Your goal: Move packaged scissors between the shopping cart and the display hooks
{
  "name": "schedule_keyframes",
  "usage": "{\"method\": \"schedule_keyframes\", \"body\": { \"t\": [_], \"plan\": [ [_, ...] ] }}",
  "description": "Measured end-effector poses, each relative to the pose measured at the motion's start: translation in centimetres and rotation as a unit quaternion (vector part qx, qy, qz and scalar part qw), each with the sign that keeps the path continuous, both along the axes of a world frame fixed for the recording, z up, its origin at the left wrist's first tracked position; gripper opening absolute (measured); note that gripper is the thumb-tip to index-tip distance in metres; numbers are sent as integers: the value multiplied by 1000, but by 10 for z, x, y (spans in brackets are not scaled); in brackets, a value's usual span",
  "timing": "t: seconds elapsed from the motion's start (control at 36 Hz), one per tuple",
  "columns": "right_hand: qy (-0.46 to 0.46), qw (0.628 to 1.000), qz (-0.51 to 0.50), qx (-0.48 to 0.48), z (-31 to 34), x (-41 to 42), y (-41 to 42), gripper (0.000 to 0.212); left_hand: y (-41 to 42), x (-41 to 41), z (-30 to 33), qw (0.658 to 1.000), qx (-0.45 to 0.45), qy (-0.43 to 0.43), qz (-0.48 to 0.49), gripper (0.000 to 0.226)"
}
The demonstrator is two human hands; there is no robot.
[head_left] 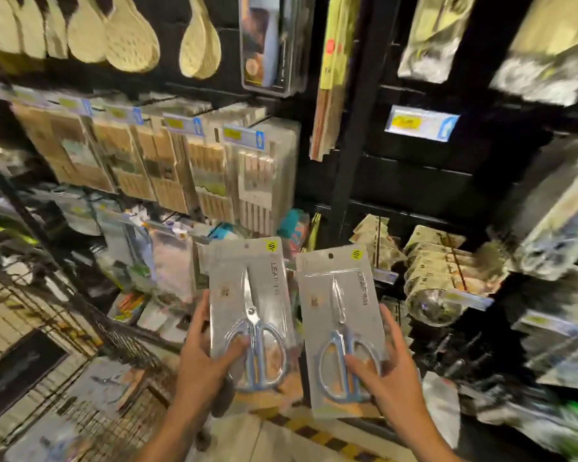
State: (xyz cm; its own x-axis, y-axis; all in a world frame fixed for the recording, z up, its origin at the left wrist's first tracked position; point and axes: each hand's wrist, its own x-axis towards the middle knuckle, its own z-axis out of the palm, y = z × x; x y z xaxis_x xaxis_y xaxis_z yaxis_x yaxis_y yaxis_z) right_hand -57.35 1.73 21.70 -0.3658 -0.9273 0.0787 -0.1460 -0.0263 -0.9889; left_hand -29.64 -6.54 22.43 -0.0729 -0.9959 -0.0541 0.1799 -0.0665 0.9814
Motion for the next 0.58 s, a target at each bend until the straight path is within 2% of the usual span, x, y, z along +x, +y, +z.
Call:
{"method": "schedule_keyframes", "body": {
  "t": [0.14, 0.42, 0.58],
  "plan": [
    [0, 999, -30, -29, 12, -33, 13, 92, 4, -44, 20, 997, -55, -49, -14, 93],
    [-8, 996, -47, -71, 43, -121, 32, 91, 17, -143, 63, 990, -123, -61, -20, 104],
    [6, 993, -70, -99, 61, -183, 50, 88, 27, -207, 75, 984, -161, -76, -28, 100]
  ]
}}
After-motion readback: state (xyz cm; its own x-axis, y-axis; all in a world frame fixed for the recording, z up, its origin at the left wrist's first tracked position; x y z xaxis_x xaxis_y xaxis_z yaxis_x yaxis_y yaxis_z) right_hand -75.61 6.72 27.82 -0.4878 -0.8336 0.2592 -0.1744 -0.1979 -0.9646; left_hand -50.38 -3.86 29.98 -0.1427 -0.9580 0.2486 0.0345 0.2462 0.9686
